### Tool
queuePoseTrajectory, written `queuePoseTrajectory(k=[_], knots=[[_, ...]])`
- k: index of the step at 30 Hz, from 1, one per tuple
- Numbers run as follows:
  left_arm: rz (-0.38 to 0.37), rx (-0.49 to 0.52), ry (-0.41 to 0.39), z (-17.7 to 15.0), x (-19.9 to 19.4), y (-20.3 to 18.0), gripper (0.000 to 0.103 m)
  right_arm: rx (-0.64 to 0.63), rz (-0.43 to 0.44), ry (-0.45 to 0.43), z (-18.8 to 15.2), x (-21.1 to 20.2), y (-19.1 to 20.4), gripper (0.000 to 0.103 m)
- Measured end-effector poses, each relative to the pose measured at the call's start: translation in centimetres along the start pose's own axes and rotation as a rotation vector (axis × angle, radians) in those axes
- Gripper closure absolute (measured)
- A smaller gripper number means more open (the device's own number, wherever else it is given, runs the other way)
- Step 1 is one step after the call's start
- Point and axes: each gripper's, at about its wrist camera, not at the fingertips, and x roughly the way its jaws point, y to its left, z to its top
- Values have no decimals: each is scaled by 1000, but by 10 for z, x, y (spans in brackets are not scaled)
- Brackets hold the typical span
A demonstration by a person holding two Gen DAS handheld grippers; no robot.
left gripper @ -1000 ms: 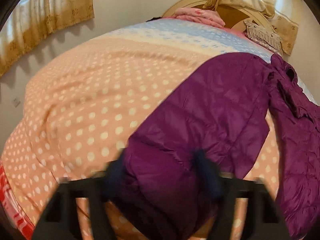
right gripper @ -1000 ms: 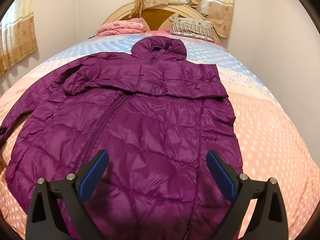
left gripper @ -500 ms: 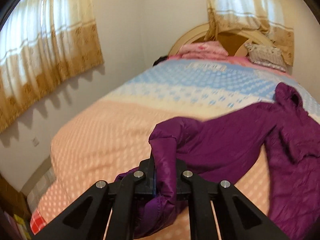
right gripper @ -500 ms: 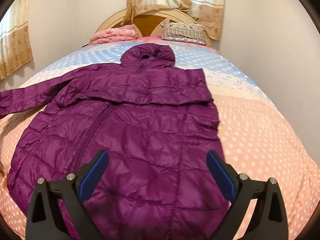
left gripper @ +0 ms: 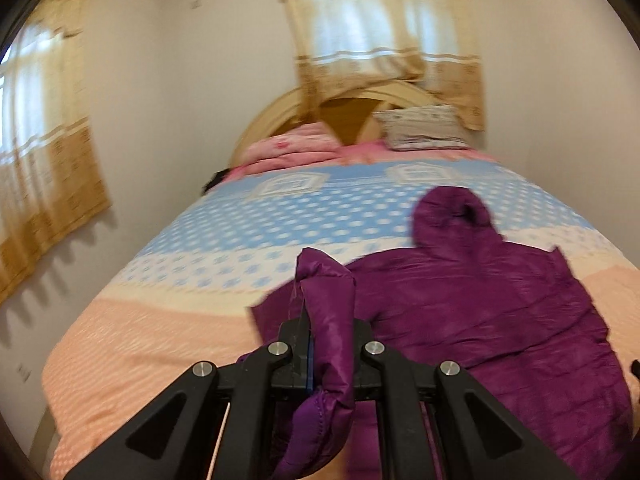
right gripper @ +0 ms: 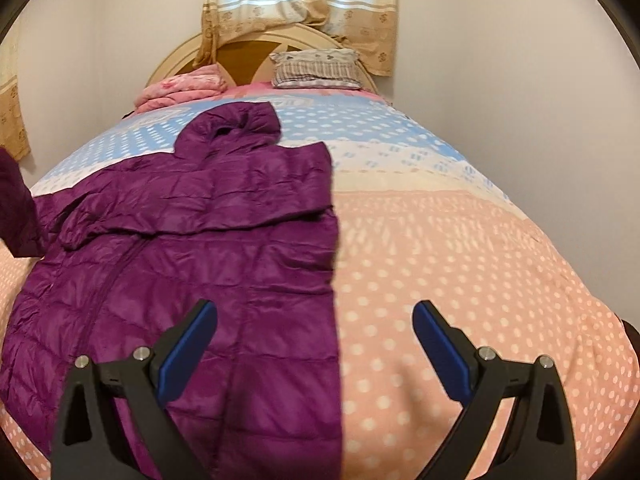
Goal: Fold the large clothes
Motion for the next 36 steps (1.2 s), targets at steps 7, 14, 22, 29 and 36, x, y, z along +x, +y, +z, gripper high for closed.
queuePoseTrajectory(k=[7,14,22,29,36], knots=[[-128,99,17,4,20,-106,96,38,-11,15,-5,9,-24,3],[-215,210,73,-12,37,-201,62,64,-7,40,-11,21,-36,3],[-130,254,-103,-17,6,-198,10,47,7,64,-9,23,-28,3],[112,105,30,-36,47,-85,10,17,155,43,23,12,17,3],[245,-18,225,-84,92,-17,10,-21,329,109,46,50,98,3]])
